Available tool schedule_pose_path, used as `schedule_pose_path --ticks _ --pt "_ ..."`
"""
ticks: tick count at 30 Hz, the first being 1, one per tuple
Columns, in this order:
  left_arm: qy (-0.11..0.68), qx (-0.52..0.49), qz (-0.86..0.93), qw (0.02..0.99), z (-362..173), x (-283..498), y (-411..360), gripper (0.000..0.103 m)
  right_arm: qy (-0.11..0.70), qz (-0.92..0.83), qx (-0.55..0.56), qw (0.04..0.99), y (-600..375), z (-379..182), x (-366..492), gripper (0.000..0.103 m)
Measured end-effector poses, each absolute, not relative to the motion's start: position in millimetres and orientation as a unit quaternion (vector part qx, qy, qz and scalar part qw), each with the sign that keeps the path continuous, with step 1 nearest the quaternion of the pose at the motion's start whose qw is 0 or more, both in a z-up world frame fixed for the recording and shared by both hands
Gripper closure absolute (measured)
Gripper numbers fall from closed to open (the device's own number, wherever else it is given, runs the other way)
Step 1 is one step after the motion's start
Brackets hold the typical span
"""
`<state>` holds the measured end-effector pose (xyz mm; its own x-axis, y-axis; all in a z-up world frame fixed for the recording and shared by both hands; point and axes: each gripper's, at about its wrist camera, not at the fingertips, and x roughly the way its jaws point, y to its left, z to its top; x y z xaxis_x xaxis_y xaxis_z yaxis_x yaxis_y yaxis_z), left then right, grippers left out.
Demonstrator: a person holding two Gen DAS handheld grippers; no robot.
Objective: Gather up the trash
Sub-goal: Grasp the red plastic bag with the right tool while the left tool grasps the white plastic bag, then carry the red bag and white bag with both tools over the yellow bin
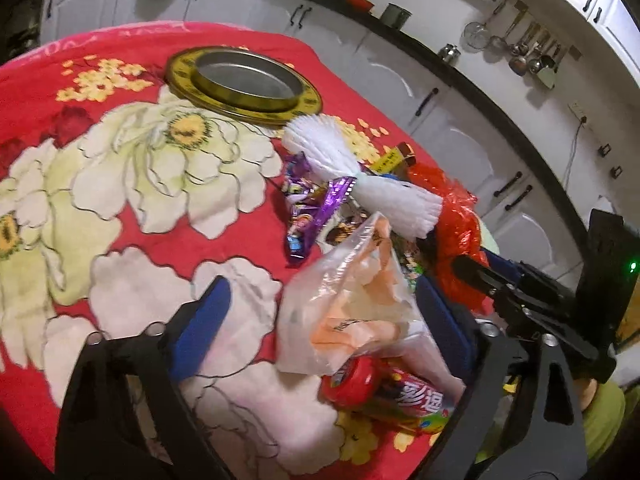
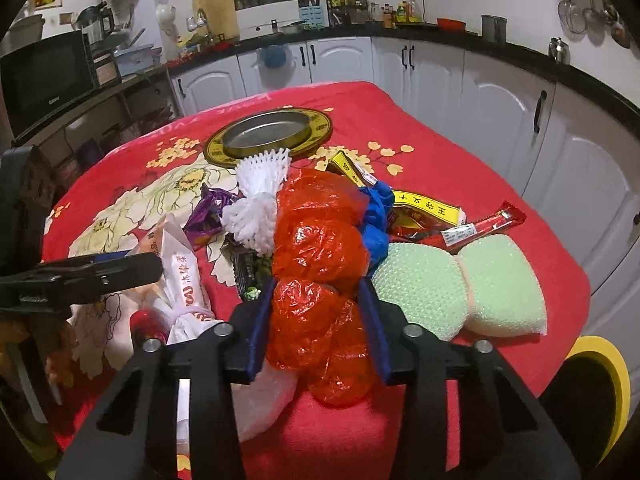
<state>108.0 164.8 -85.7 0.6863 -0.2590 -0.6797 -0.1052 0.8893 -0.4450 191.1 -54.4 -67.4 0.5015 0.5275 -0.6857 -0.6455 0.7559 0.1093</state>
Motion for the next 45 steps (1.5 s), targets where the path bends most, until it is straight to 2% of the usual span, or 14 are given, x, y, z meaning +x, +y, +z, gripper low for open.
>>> schedule_pose_path --ticks 2,4,8,11,15,16,29,45 --pt "0.393 -0.232 -0.049 0.888 -85.5 108.7 163.6 0.036 0.360 0.340 -0.078 0.865 -56.1 -66.5 187.9 0.068" --pt "0.391 -0.233 -0.053 0.889 -83.9 108.6 162.4 0.043 0.354 0.340 -0.072 0.868 -58.1 -63.1 186.7 0.068" --pt "0.386 -0.229 -0.052 0.892 -77.2 106.7 159.1 0.069 0.341 0.336 -0.063 0.876 -64.7 -56.6 182.8 0.069" --pt "0.385 -0.230 -0.053 0.892 -76.1 105.6 159.7 0.079 0.332 0.335 -0.060 0.880 -68.3 -50.6 180.1 0.069" --pt "0.380 -0.219 -0.045 0.898 -71.0 102.2 159.7 0.088 0.325 0.331 -0.052 0.884 -74.6 -45.0 176.7 0.069" --pt "0.378 -0.215 -0.042 0.899 -69.3 101.2 159.6 0.094 0.324 0.331 -0.049 0.885 -76.4 -44.3 175.9 0.069" --pt "0.322 -0.137 -0.026 0.937 -22.5 82.5 126.2 0.098 0.298 0.333 -0.030 0.894 -97.3 -24.2 159.2 0.070" --pt "0.258 -0.108 -0.020 0.960 27.8 61.7 94.5 0.098 0.257 0.329 -0.009 0.909 -136.7 10.2 138.5 0.070"
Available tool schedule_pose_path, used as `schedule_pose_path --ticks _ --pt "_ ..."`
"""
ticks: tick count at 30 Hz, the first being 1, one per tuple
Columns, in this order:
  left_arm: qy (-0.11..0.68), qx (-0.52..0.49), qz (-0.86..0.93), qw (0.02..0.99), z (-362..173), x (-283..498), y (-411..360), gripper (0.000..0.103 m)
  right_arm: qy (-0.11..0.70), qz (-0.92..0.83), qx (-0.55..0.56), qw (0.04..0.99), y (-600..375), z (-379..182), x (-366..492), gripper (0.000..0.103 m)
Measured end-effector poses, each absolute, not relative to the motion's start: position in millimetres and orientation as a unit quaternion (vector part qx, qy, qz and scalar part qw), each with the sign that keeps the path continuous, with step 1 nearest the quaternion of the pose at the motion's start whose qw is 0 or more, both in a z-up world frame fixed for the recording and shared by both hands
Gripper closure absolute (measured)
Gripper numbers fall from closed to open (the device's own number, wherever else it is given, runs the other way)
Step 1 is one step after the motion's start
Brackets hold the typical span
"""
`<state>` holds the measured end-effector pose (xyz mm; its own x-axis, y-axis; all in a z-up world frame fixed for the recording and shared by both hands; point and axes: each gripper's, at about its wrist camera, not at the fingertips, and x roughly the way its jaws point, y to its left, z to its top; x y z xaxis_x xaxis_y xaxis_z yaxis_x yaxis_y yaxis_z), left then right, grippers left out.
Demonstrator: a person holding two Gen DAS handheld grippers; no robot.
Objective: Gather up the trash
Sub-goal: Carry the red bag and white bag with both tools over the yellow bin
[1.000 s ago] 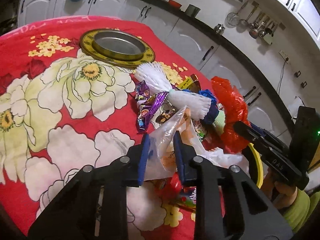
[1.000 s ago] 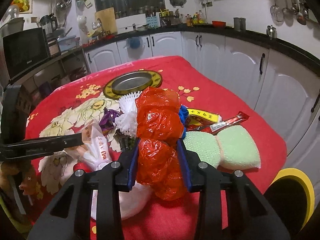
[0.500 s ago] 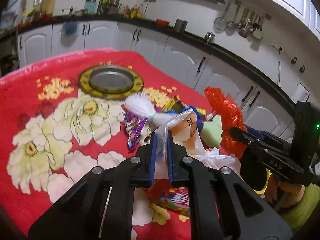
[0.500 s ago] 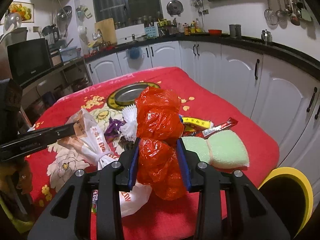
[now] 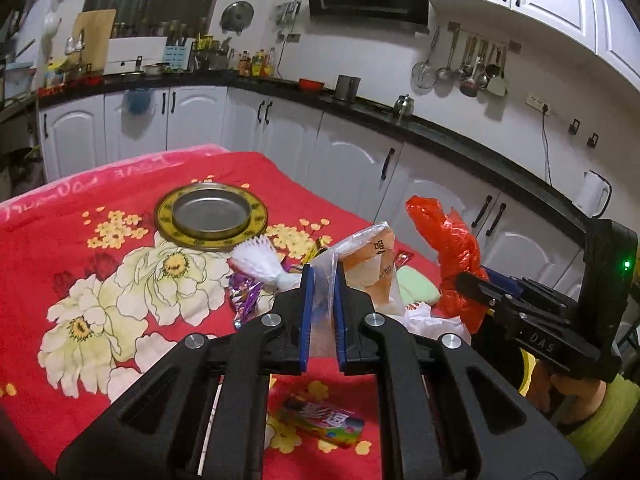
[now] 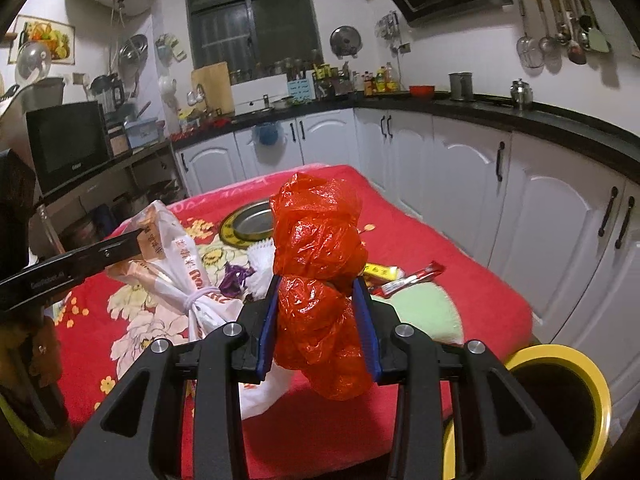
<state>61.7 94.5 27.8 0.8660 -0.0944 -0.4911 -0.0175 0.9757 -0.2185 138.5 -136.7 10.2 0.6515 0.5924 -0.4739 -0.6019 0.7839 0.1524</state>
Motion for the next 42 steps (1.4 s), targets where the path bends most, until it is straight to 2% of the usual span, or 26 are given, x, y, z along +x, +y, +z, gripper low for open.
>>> schedule_pose_path --ticks 8,21,42 --pt "0.240 -0.091 -0.026 0.966 43.6 64.3 70.5 0.098 0.244 0.299 0.010 0.923 -174.9 23.7 140.8 0.070" --pt "0.239 -0.061 -0.047 0.968 41.1 90.4 17.7 0.098 0.241 0.243 0.028 0.939 -246.4 29.5 141.0 0.070" --pt "0.278 -0.002 -0.115 0.954 -4.5 122.8 -89.9 0.098 0.268 0.146 0.060 0.951 -355.1 4.8 136.2 0.070"
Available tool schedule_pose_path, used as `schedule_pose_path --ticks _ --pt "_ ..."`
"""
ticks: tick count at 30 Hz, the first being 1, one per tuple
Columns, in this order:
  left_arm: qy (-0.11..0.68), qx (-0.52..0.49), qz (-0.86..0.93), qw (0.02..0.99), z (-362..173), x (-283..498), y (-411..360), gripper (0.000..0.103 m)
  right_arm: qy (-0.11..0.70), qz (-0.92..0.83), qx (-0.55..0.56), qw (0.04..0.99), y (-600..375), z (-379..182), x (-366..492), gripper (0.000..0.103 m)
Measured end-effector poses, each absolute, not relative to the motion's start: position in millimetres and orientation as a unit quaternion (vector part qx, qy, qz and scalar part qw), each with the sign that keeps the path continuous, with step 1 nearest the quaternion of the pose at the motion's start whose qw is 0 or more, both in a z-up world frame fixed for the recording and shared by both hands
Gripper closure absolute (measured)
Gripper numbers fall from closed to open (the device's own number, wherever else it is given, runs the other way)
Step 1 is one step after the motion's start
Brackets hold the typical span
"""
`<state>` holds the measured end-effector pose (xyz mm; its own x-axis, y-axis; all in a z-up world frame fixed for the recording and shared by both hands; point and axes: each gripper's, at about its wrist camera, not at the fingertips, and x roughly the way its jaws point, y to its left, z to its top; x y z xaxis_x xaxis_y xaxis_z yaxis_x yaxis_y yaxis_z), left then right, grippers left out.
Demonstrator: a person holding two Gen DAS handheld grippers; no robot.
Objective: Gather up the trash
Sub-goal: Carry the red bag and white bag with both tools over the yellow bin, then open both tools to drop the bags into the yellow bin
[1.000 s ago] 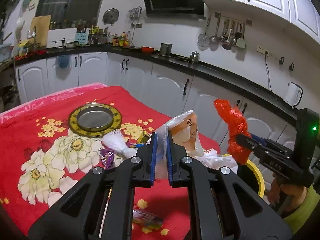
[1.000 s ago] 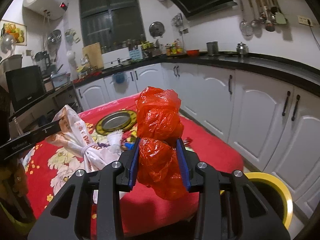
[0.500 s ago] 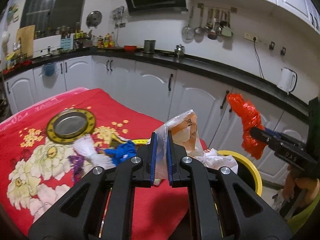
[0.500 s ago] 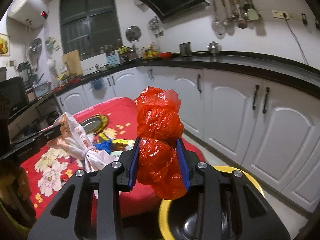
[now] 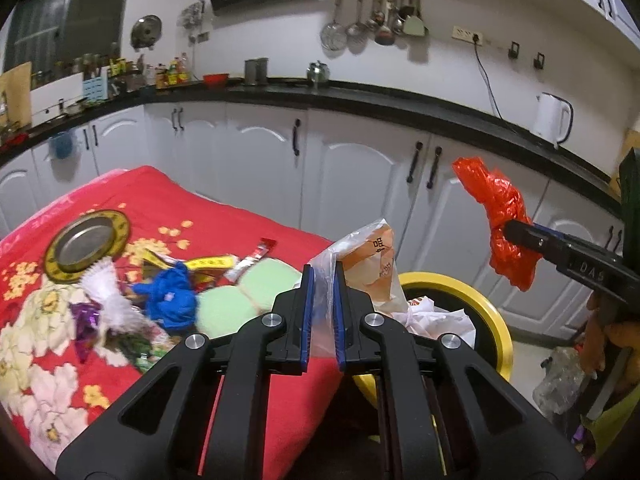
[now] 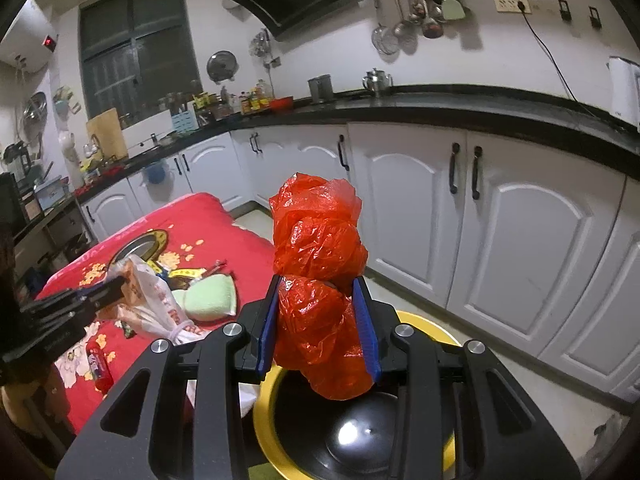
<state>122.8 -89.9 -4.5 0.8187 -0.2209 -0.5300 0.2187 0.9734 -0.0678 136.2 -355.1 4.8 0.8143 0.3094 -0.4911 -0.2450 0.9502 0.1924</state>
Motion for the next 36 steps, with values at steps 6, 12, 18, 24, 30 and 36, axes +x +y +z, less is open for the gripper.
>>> schedule_pose_path --ticks 6,12,18,24,30,36 --pt "0.297 0.013 -0.132 0.945 -23.2 134.7 -119.0 0.098 0.289 0.143 0.072 0.944 -375.7 -8.0 137.1 0.070" --pt "0.321 0.022 -0.144 0.936 -42.6 148.2 -142.3 0.098 0.315 0.138 0.090 0.935 -397.1 -26.8 141.3 0.070" --pt "0.338 0.033 -0.145 0.929 -56.4 159.1 -158.4 0.098 0.338 0.141 0.101 0.925 -407.4 -44.8 145.9 0.070" --pt "0.356 0.036 -0.148 0.922 -69.8 165.4 -170.3 0.095 0.360 0.150 0.118 0.913 -408.0 -61.5 153.7 0.068" --pt "0.367 0.018 -0.149 0.918 -75.2 168.0 -164.5 0.066 0.373 0.143 0.121 0.909 -406.3 -71.6 158.0 0.054" --pt "0.359 -0.015 -0.139 0.923 -68.9 164.7 -148.2 0.039 0.370 0.132 0.123 0.911 -409.2 -72.4 157.3 0.047"
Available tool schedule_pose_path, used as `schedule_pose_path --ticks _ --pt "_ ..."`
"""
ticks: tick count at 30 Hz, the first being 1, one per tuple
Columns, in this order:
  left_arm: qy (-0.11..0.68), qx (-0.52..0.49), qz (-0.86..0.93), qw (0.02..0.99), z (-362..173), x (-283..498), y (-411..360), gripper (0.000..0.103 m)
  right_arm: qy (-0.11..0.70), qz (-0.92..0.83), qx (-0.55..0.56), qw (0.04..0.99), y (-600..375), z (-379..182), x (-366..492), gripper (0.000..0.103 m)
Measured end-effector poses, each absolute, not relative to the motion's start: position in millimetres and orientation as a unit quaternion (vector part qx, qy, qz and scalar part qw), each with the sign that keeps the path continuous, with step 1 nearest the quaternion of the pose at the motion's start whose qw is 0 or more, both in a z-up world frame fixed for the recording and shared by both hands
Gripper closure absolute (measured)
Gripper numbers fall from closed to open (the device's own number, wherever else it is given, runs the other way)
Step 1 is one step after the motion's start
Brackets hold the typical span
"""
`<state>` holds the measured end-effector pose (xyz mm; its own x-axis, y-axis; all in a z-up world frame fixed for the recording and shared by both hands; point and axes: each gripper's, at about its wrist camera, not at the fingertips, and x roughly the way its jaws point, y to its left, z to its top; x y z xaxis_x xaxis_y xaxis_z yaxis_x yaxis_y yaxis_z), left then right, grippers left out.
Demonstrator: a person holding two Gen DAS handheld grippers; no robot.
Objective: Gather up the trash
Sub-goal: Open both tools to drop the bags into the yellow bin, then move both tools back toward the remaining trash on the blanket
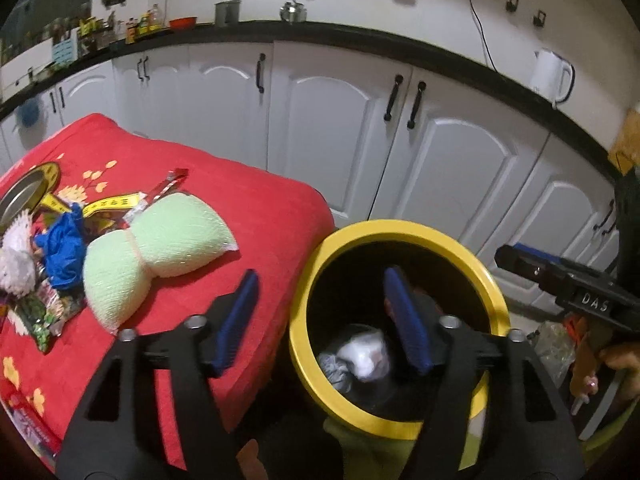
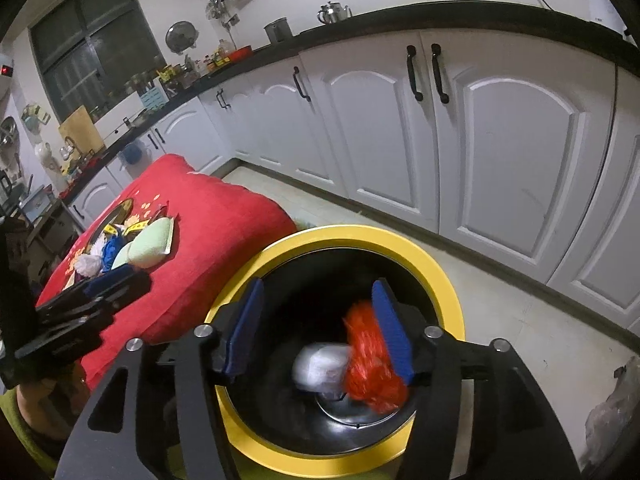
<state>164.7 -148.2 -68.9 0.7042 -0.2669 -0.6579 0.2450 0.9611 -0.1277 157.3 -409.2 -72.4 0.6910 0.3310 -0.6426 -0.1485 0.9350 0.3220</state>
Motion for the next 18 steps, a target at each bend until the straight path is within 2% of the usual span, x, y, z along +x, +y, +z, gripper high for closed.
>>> schedule_pose_path --ticks 2,4,8,18 --pt "0.351 -0.026 -0.133 0.927 -63.5 160.2 -141.3 0.025 0.367 0.127 0.124 0.913 -410.0 -70.7 156.5 0.047" --pt "0.343 -0.028 -0.128 0.930 -58.5 156.5 -135.4 0.016 0.362 0.125 0.123 0.915 -407.8 -67.7 155.6 0.047" --pt "0.320 -0.029 -0.110 0.940 -45.7 146.5 -121.8 0.011 0.347 0.131 0.111 0.922 -396.1 -57.4 152.1 0.045" --pt "0.276 -0.046 -0.068 0.958 -20.2 125.2 -83.2 0.011 0.318 0.162 0.082 0.930 -357.0 -32.7 143.1 0.039"
